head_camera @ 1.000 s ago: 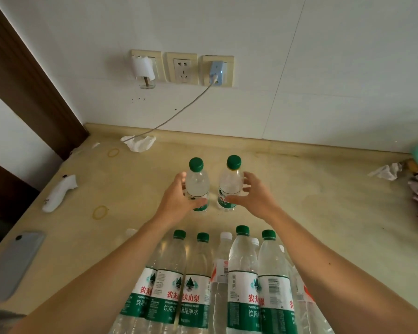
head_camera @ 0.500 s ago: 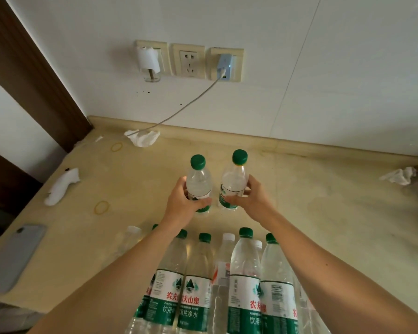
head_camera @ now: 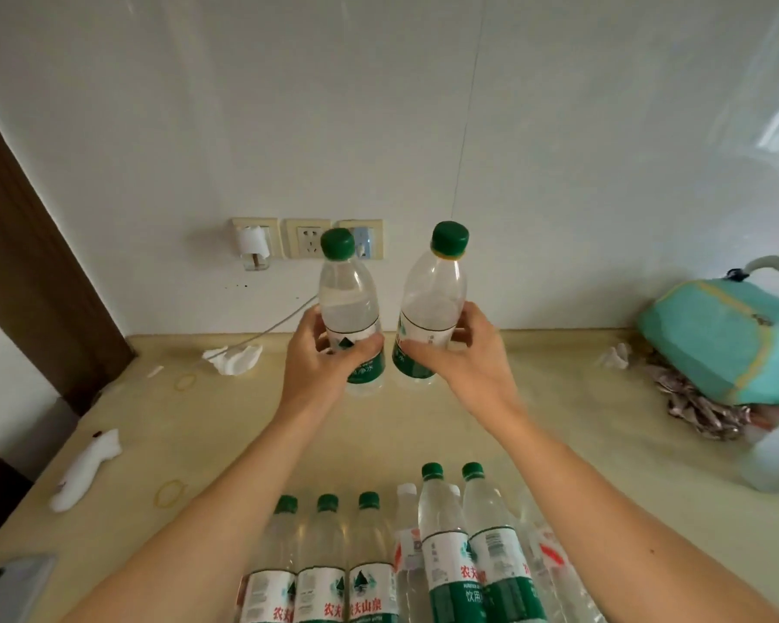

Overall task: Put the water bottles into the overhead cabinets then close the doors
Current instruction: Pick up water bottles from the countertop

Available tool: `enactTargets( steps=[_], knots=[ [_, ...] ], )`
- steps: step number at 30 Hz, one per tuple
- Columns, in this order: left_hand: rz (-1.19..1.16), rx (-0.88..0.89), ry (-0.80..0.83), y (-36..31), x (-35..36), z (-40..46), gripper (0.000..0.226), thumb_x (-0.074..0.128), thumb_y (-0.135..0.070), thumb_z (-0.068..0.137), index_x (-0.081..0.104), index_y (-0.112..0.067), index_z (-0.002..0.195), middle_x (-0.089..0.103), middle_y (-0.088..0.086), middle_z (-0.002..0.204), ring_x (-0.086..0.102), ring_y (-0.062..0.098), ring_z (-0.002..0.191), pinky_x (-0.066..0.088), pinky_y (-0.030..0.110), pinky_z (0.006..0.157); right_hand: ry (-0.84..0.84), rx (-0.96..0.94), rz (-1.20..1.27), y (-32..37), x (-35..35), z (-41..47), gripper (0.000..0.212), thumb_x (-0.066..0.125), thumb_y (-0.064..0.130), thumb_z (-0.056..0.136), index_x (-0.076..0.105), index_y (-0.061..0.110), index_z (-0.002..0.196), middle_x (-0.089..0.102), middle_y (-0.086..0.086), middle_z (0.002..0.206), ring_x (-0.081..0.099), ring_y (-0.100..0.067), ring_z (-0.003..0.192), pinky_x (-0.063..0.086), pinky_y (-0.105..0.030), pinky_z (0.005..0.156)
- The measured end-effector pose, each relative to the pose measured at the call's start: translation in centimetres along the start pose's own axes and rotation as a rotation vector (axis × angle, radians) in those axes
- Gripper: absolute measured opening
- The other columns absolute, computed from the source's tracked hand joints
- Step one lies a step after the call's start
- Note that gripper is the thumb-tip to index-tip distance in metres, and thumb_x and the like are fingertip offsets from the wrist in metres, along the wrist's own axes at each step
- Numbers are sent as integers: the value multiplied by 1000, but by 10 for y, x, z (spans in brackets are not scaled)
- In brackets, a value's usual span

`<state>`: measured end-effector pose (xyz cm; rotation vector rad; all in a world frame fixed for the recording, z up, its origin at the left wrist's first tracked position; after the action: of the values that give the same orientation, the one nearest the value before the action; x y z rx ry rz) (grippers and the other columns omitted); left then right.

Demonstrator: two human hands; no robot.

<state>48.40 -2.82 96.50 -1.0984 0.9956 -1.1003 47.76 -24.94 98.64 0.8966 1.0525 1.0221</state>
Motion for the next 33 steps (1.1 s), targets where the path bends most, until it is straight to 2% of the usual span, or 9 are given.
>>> enactTargets(
  steps=[4, 9, 13, 17, 20, 24, 26, 31, 33],
  knots=[
    [-30, 189, 48, -91, 3, -8, 55, 89, -40, 68, 59, -42, 114, 68, -25, 107, 63, -9, 98, 50, 6, 68, -113, -129, 47, 81, -35, -17, 63, 89, 46, 67, 61, 32, 121, 68, 27, 104, 63, 9, 98, 48, -3, 68],
    [-47, 375, 79, -204, 14, -19, 54, 89, -41, 70, 61, -35, 116, 71, -17, 106, 68, 2, 96, 57, 24, 78, -270, -289, 69, 179, -87, -32, 43, 89, 41, 71, 68, 31, 107, 73, 18, 96, 67, 2, 93, 52, -10, 69],
    [-23, 578, 77, -310, 20, -29, 51, 85, -51, 69, 62, -41, 113, 70, -25, 103, 66, -7, 93, 51, 10, 64, -362, -421, 80, 261, -130, -31, 31, 87, 36, 74, 72, 27, 100, 74, 13, 92, 68, 0, 87, 51, -11, 65],
    [-31, 734, 45, -402, 23, -33, 53, 85, -52, 69, 63, -36, 115, 72, -18, 104, 68, -2, 93, 54, 18, 72, -451, -496, 108, 331, -179, -21, 26, 87, 33, 75, 70, 22, 93, 74, 11, 86, 67, 3, 72, 52, -13, 60],
    [-30, 819, -14, -456, 22, -27, 55, 84, -52, 72, 62, -32, 118, 71, -17, 104, 67, -1, 92, 52, 14, 69, -507, -543, 89, 376, -207, -7, 27, 85, 38, 75, 70, 24, 92, 75, 9, 85, 70, -2, 74, 57, -20, 63],
    [34, 805, -123, -496, 27, 2, 52, 83, -50, 74, 57, -30, 113, 62, -20, 95, 59, -4, 85, 42, 16, 64, -519, -551, 55, 412, -216, 25, 29, 83, 43, 70, 69, 27, 89, 74, 7, 83, 71, -8, 76, 59, -27, 65],
    [96, 787, -211, -504, 30, 18, 49, 82, -47, 76, 53, -26, 109, 55, -17, 88, 55, 2, 80, 39, 20, 62, -496, -533, 28, 421, -210, 46, 30, 84, 44, 70, 69, 26, 90, 74, 8, 85, 71, -9, 77, 59, -28, 66],
    [239, 694, -328, -497, 42, 56, 57, 80, -41, 82, 50, -12, 120, 57, 8, 113, 58, 29, 104, 53, 44, 86, -401, -444, -7, 422, -188, 92, 29, 85, 44, 76, 69, 27, 93, 72, 9, 91, 69, -12, 85, 58, -29, 74],
    [255, 651, -371, -494, 43, 68, 58, 78, -40, 84, 48, -8, 122, 53, 12, 118, 55, 33, 110, 50, 42, 84, -371, -414, -16, 418, -180, 107, 37, 84, 43, 79, 71, 17, 103, 74, 3, 97, 70, -17, 89, 59, -35, 80]
  ],
)
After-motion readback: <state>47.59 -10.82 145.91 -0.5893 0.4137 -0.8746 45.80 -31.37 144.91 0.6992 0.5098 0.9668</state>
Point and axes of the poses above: each hand's wrist, its own z-axis towards the middle knuckle, its own x-axis out of the palm, y = z × x, the point moved 10 cm from there along z, towards the middle knuckle
